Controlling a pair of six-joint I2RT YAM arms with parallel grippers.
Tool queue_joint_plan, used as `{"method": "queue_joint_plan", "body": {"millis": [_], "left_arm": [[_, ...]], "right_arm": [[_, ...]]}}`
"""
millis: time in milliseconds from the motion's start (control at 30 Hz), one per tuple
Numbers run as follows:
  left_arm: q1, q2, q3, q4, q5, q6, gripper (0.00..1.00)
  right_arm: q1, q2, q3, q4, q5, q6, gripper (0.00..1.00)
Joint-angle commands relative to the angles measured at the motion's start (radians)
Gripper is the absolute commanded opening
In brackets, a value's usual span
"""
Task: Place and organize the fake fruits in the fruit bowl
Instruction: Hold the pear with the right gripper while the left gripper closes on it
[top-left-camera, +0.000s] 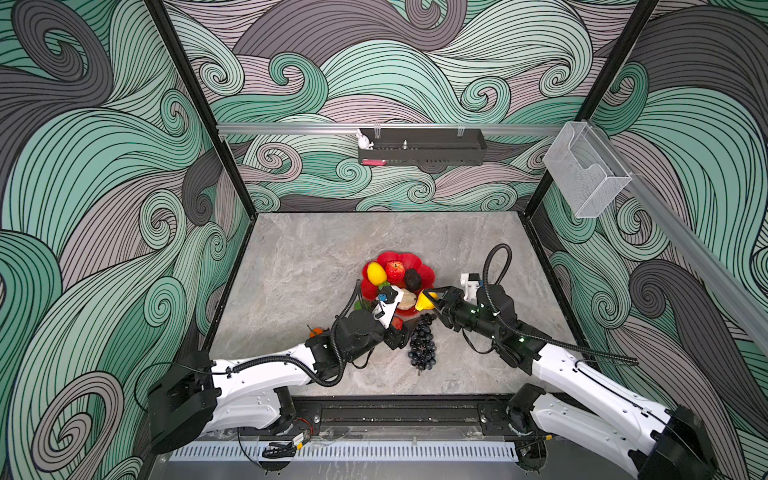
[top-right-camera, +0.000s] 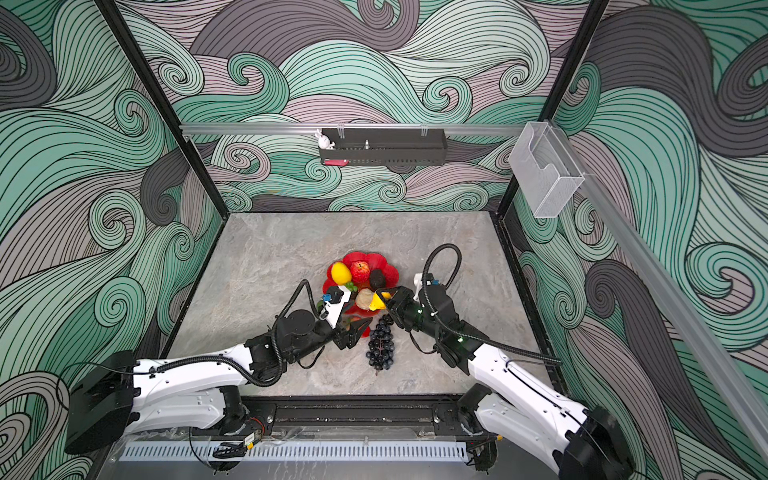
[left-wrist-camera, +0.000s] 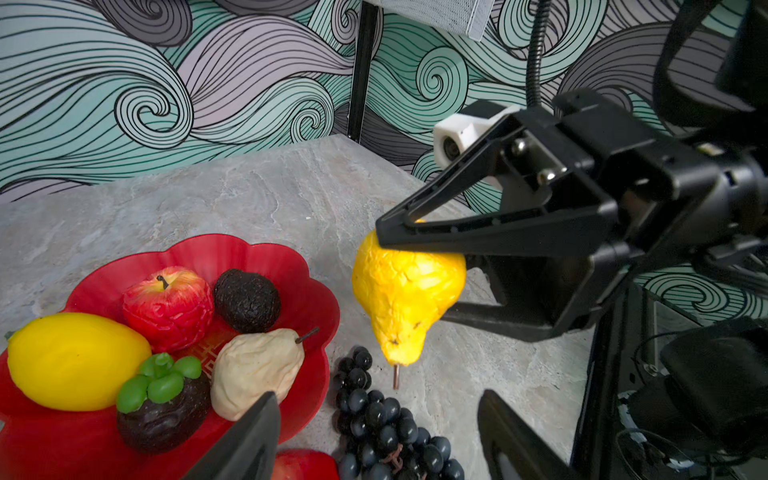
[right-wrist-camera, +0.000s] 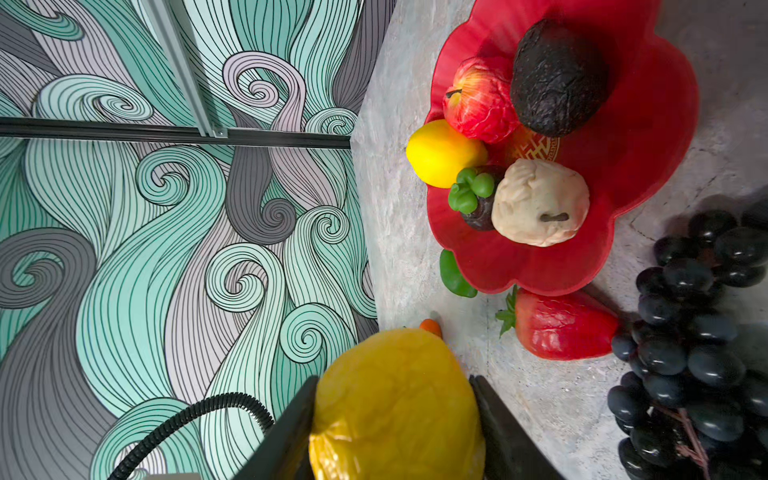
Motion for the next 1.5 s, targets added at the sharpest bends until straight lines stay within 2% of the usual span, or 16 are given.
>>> {"method": "queue_joint_plan", "body": {"millis": [0, 333, 767, 1133, 1467], "left_arm": [[-0.007, 0.017, 0.045, 0.05, -0.026, -0.024, 0.78], [-0.006, 0.029, 0.061, 0.063, -0.005, -0.056, 0.77], [-0.007, 0.008, 0.048, 0.077, 0.038, -0.043, 0.61], [-0.006, 0.015, 0.055, 0.076, 0.062, -0.031, 0.61], [-0.006, 0.02, 0.062, 0.063, 0.096, -0.011, 0.47]], "right_arm": [[0.029, 0.002, -0.013, 0.061, 0.035, 0.043, 0.53], [0.101, -0.002, -0.01, 0.099, 0.018, 0.067, 0.53], [0.134, -0.013, -0.013, 0.093, -0.01, 0.068, 0.53], [0.143, 0.005, -0.009, 0.112, -0.031, 0.072, 0.53], [0.143, 0.015, -0.006, 0.12, -0.05, 0.073, 0.53]]}}
